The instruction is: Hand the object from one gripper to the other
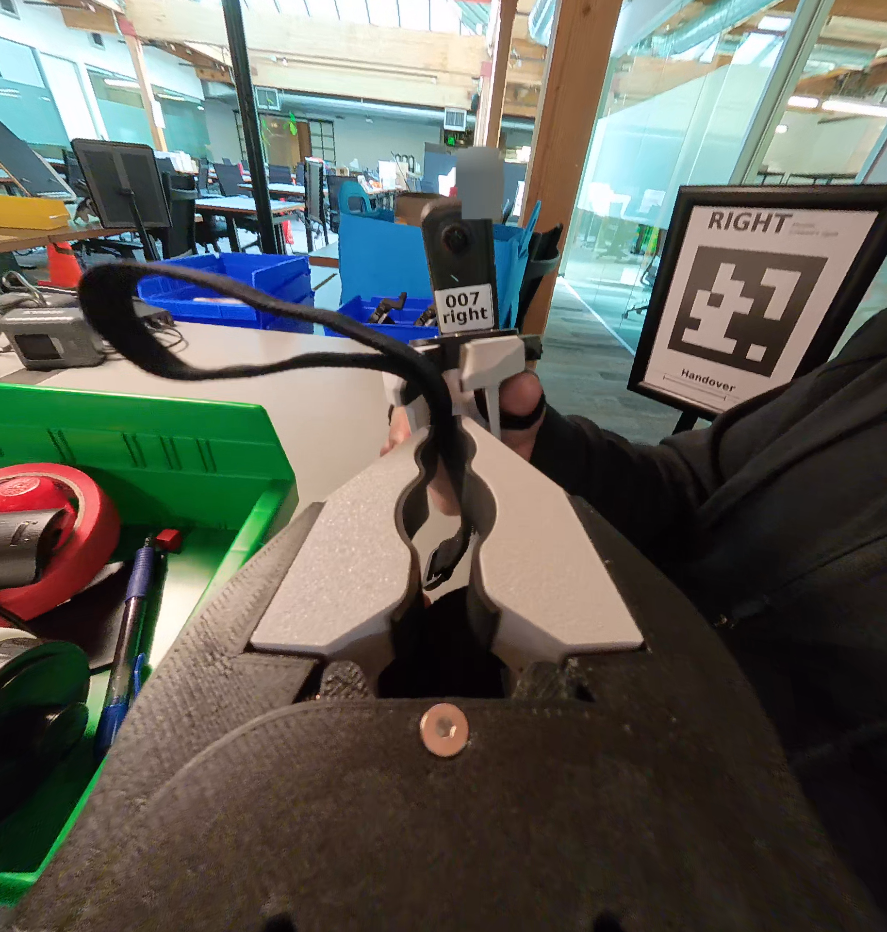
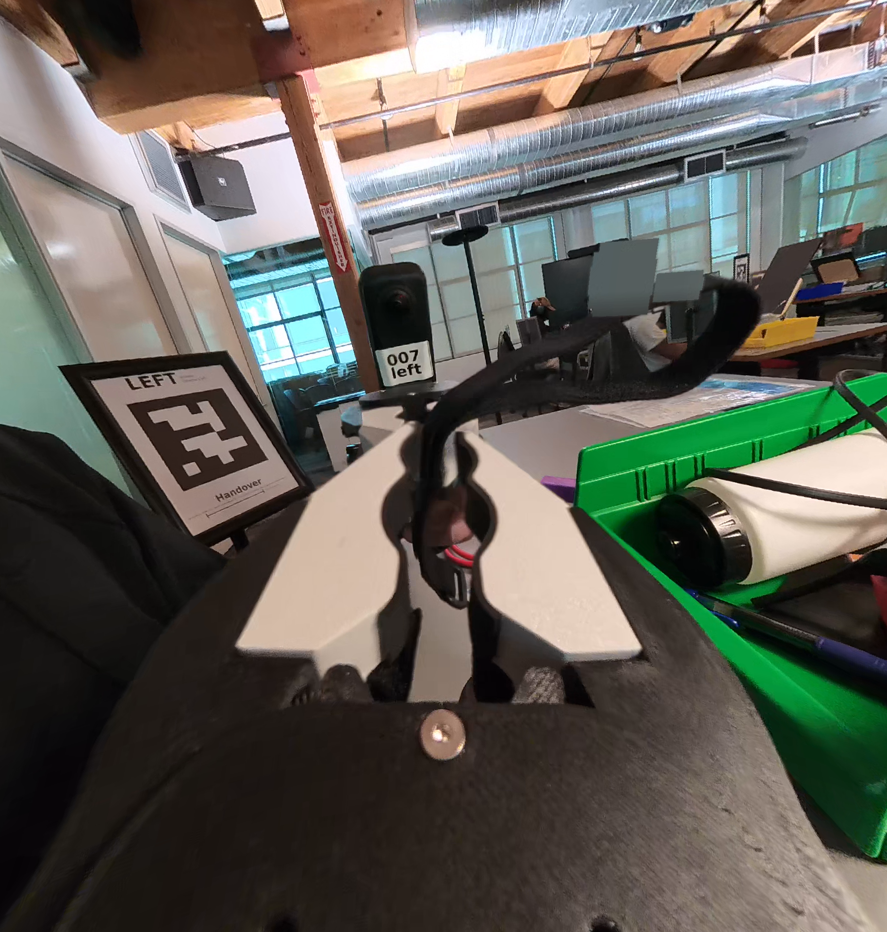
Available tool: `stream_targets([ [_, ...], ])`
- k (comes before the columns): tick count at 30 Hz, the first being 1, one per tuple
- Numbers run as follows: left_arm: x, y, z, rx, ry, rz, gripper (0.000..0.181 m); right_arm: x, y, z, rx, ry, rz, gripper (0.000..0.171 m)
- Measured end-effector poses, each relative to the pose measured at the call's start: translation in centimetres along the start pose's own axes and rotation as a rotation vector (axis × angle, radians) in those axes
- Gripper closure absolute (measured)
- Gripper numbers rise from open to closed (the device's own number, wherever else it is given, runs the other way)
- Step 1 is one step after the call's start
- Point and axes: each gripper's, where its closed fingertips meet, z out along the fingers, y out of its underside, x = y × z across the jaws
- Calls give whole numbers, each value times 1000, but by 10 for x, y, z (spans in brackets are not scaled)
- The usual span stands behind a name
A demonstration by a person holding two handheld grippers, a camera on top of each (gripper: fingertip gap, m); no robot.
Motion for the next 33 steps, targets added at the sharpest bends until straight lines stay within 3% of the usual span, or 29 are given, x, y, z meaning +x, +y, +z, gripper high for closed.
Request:
stream_targets([
  [4, -4, 4, 1, -24, -34, 2, 172, 2, 1, 0, -11, 20, -34, 164],
  [6, -6, 0, -1, -3, -42, -9, 156, 2, 5, 1, -33, 27, -48, 165],
  [8, -5, -5, -3, 26, -32, -25, 152, 0, 9, 3, -55, 17, -59, 165],
  [12, -2, -10, -5, 58, -3, -52, 155, -3, 18, 6, -104, 10, -98, 165],
  [16, -3, -11, -7, 69, 1, -54, 174, -1, 17, 5, -99, 20, -85, 163],
  [21, 1, -13, -8, 80, 19, -37, 175, 1, 8, 2, -52, 14, -29, 147],
  [30, 3, -7, -4, 40, 20, -9, 175, -4, 1, 0, -7, -23, 8, 147],
  [33, 3, -3, -2, 18, 11, 1, 175, -4, 2, 1, -12, -13, -20, 163],
])
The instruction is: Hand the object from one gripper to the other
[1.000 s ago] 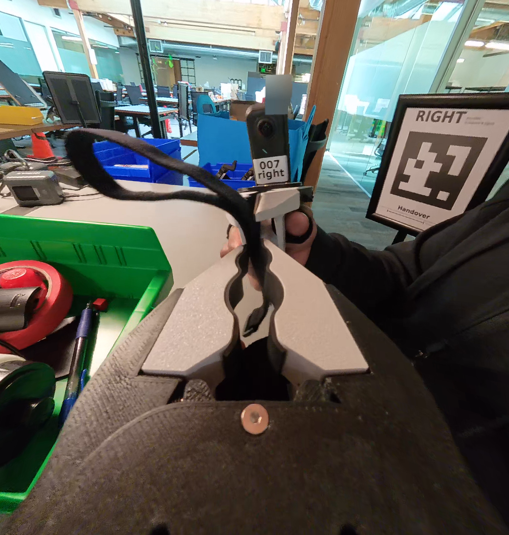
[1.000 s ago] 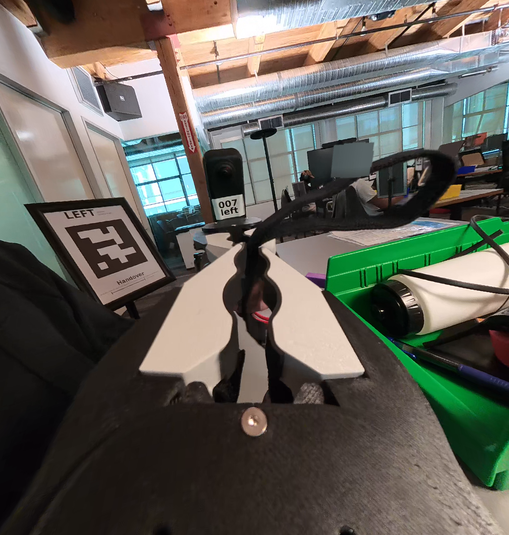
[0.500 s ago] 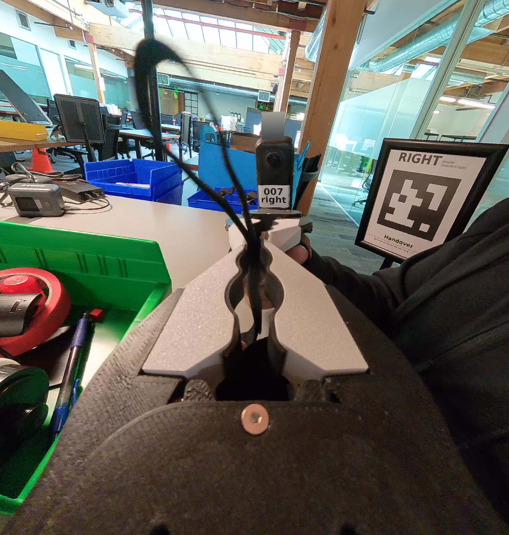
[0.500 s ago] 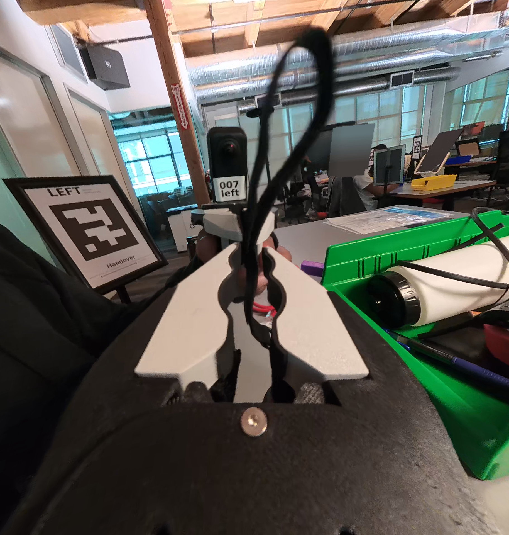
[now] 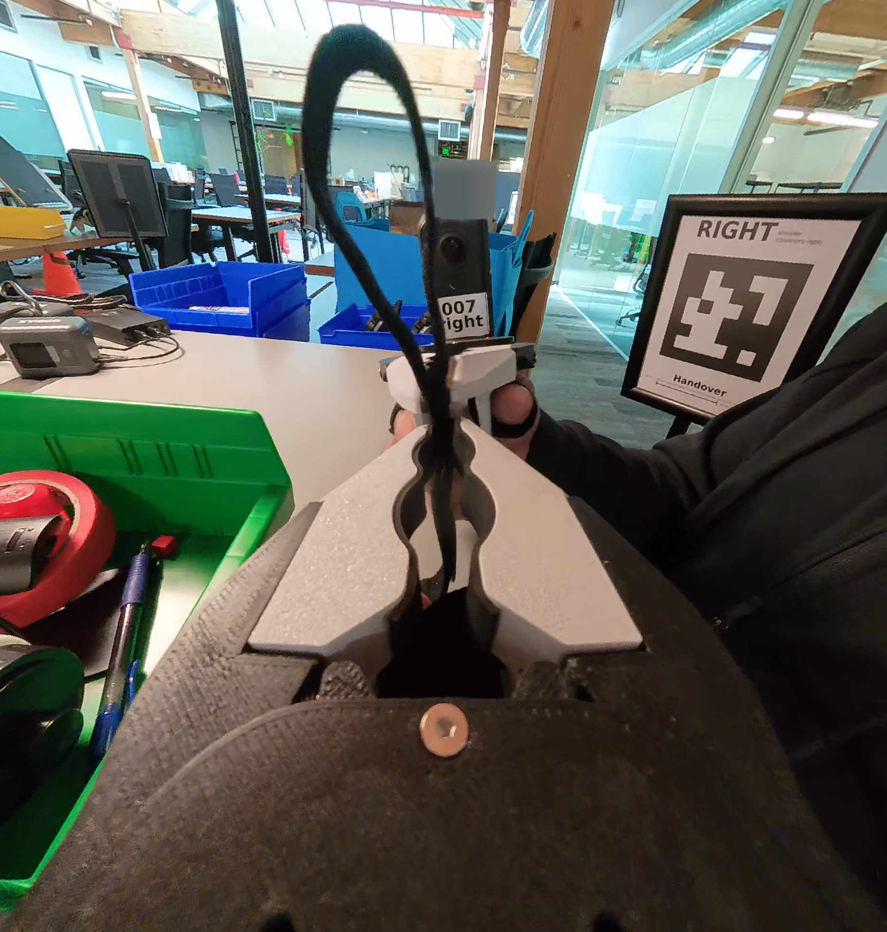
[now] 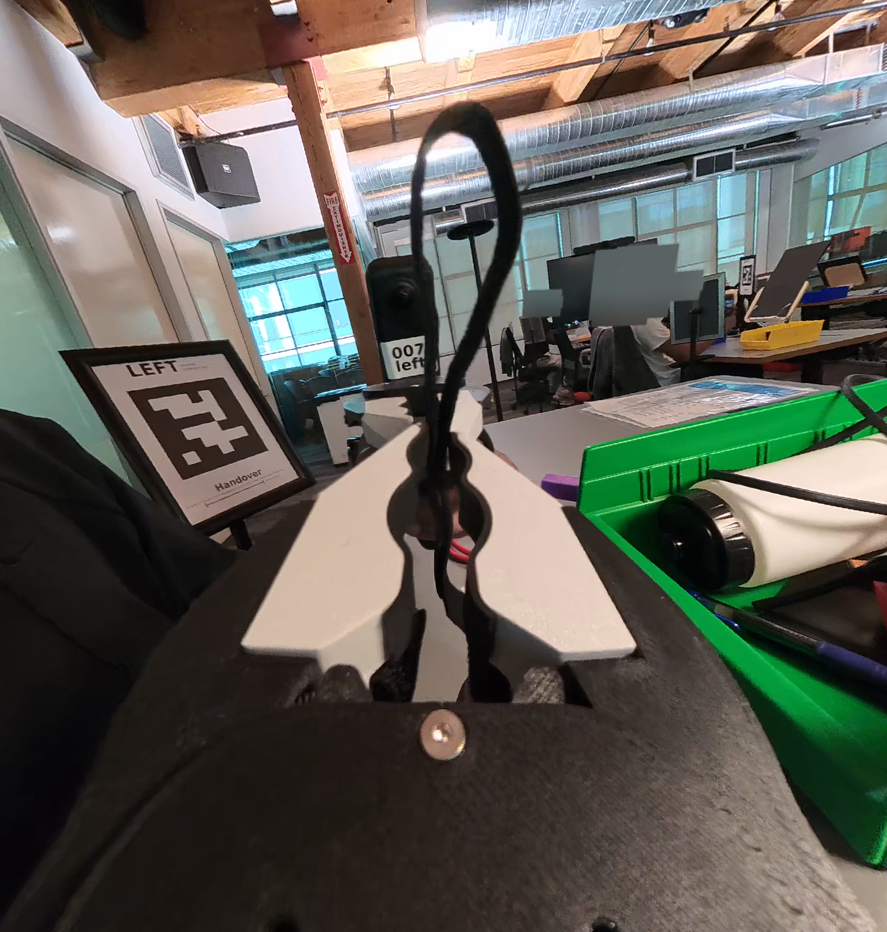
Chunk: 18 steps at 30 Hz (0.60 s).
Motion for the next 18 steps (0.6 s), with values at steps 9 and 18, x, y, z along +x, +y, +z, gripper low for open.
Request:
stream_targets([
  [9, -5, -13, -8, 76, -17, -39, 167, 1, 9, 2, -54, 16, -38, 165],
  [18, 0, -5, -3, 27, 5, -11, 175, 0, -2, -1, 8, 6, -10, 160],
])
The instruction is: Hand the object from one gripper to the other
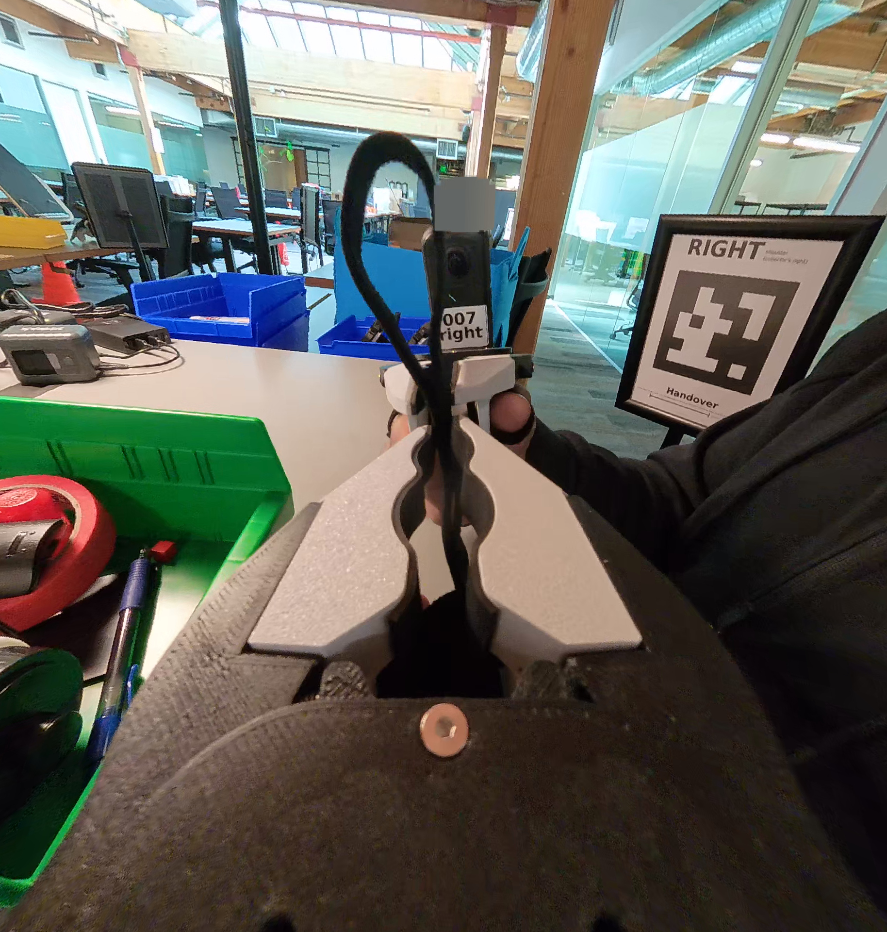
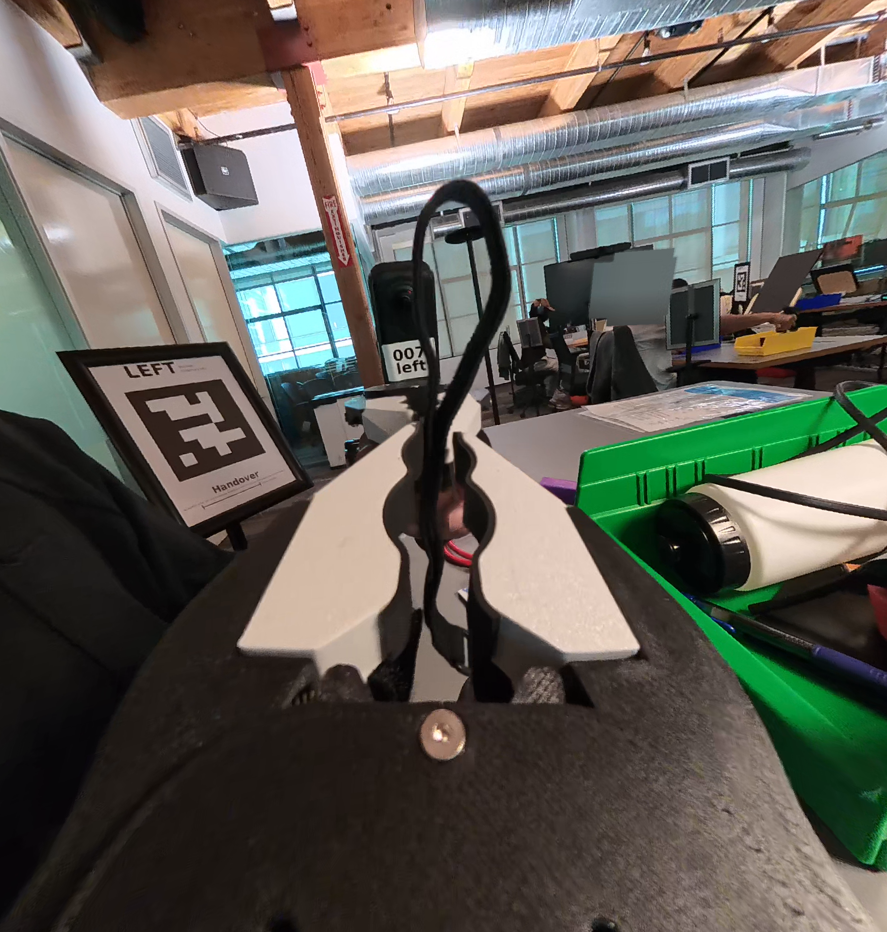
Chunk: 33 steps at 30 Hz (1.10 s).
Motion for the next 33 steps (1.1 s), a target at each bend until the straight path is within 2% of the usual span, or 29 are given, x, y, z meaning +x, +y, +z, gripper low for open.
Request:
stream_targets([
  [3, -2, 3, 1, -14, -18, 3, 174, 0, 2, 1, -14, 11, -25, 164],
  [6, -2, -4, -1, 21, -15, -4, 164, -1, 7, 2, -42, 0, -24, 164],
  [11, -1, -7, -3, 43, -6, 2, 175, -2, 2, 2, -13, -6, -12, 161],
  [14, 1, -5, -2, 29, 5, 5, 175, -3, -4, -1, 20, -13, -1, 159],
  [18, 2, 1, 1, -4, 3, 21, 174, -3, -1, 0, 7, -8, -21, 164],
  [21, -3, -5, -1, 29, -25, 13, 165, -4, 2, 1, -13, -12, -32, 165],
  [23, -2, -9, -3, 50, -16, 14, 167, -6, 3, 3, -18, -19, -34, 165],
  [24, 0, -10, -3, 53, -8, 26, 173, -6, 3, 3, -17, -19, -34, 164],
  [27, 1, -12, -3, 63, -8, 52, 175, -7, -3, 1, 18, -28, -25, 155],
  [33, 4, -9, -2, 46, -4, 66, 173, -8, -8, -1, 42, -27, -41, 164],
])
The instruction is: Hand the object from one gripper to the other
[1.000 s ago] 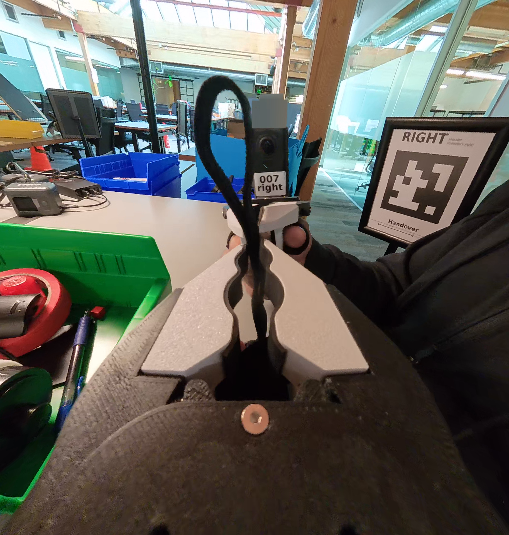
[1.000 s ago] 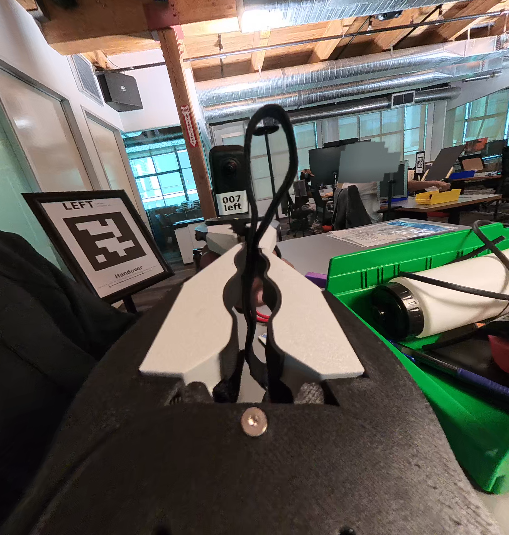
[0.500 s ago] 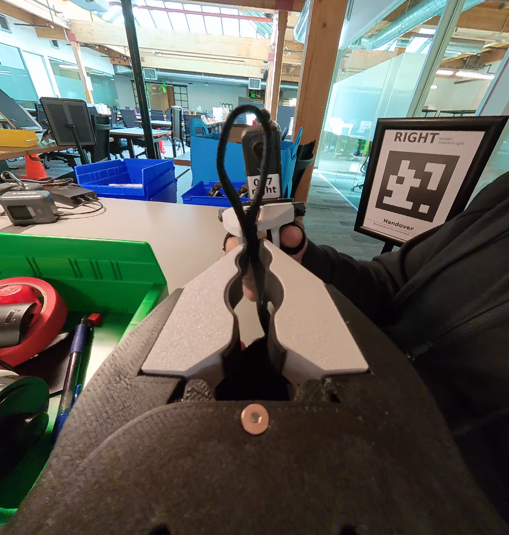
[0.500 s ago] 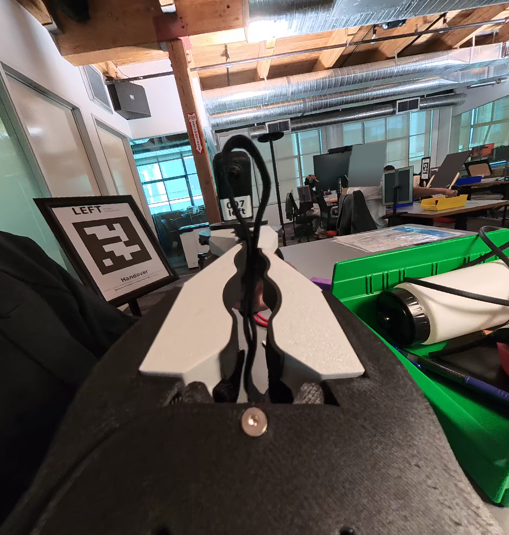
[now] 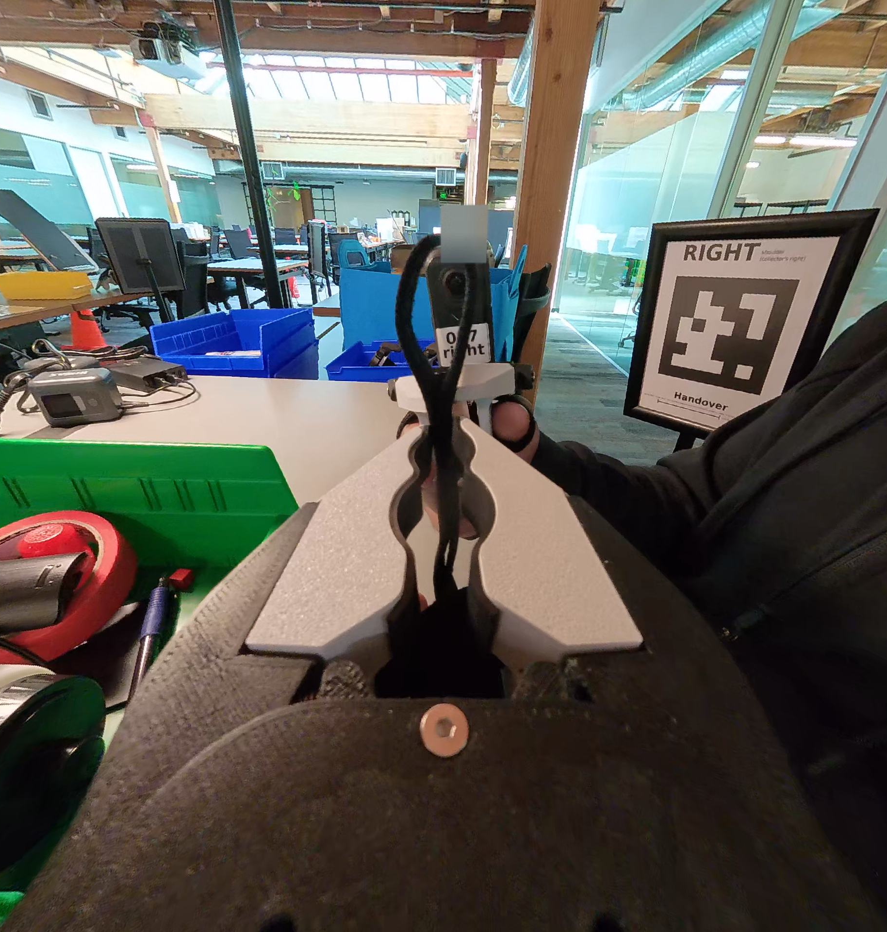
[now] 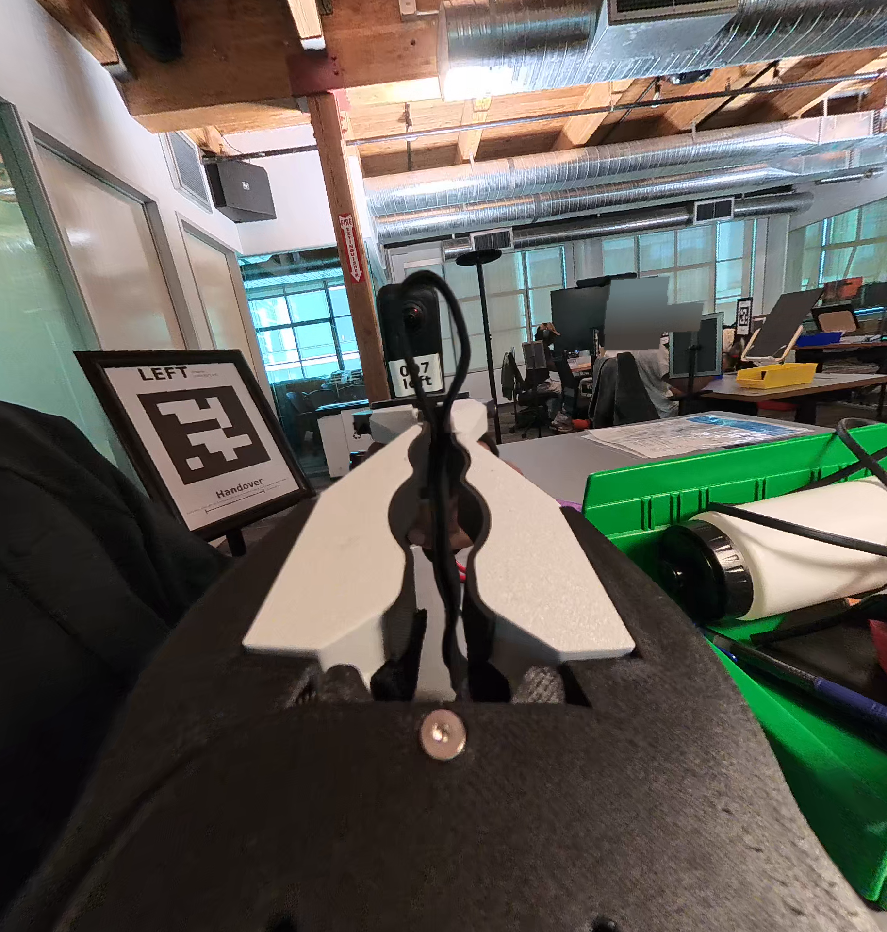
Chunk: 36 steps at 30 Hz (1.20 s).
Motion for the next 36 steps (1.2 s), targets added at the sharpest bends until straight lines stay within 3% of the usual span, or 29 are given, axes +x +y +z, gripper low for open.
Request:
stream_targets([
  [3, -2, -5, -2, 25, -12, -1, 169, -1, 5, 2, -26, -3, -12, 165],
  [6, 1, -6, -2, 30, 2, 8, 175, -2, 5, 2, -29, -3, -15, 164],
  [9, 2, -4, -1, 21, 7, 10, 175, -1, 1, 2, -3, -5, 4, 155],
  [14, 1, 1, 1, -5, 0, 13, 174, -1, 1, 1, -8, 0, -16, 164],
  [22, 3, -5, 0, 26, 11, 22, 175, -3, 0, 2, 0, -11, -8, 156],
  [32, 4, -7, -1, 39, 9, 34, 171, -7, 5, 4, -31, -18, -44, 164],
  [36, 7, -7, 0, 37, 17, 58, 175, -5, -2, 2, 10, -14, -23, 156],
])
